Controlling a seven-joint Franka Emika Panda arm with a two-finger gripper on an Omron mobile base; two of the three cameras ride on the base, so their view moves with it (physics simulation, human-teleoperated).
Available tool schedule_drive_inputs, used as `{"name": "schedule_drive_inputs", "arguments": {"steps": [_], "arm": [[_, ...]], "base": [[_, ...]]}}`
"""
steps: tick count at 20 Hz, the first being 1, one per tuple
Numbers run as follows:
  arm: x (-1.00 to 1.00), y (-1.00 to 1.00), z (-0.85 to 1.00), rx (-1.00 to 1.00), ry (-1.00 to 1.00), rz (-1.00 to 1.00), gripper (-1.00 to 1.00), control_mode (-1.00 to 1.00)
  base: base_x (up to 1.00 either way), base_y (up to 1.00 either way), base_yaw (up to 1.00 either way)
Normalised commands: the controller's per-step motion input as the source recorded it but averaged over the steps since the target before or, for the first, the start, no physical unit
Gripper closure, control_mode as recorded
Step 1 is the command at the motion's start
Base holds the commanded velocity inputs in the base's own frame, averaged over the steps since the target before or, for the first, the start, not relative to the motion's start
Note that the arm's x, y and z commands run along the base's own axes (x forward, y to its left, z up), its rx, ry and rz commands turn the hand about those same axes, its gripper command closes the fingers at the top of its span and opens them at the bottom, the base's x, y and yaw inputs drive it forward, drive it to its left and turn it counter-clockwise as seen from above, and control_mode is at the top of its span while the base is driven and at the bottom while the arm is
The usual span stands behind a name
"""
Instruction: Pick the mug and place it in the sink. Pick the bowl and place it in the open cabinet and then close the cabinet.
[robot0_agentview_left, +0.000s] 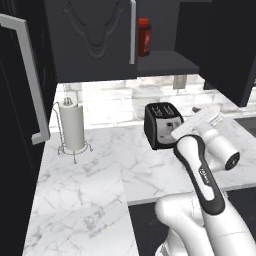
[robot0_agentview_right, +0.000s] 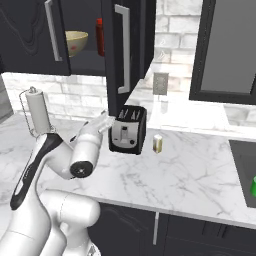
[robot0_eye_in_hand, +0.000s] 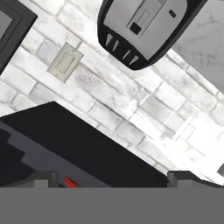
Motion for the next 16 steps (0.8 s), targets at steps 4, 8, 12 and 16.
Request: {"name": "schedule_drive_inputs", "arguments": {"steps": [4, 8, 12, 16], "arm": [[0.00, -0.52, 0.01, 0.17, 0.07, 0.00, -1.00, -1.00], [0.00, -0.62, 0.00, 0.18, 0.07, 0.00, -1.00, -1.00], [0.00, -0.68, 0.00, 0.16, 0.01, 0.00, -1.00, -1.00], [-0.06, -0.75, 0.00, 0.17, 0.00, 0.00, -1.00, -1.00]], "base": [[0.00, 0.00, 0.00], [0.00, 0.00, 0.00], [0.00, 0.00, 0.00], [0.00, 0.00, 0.00]]}}
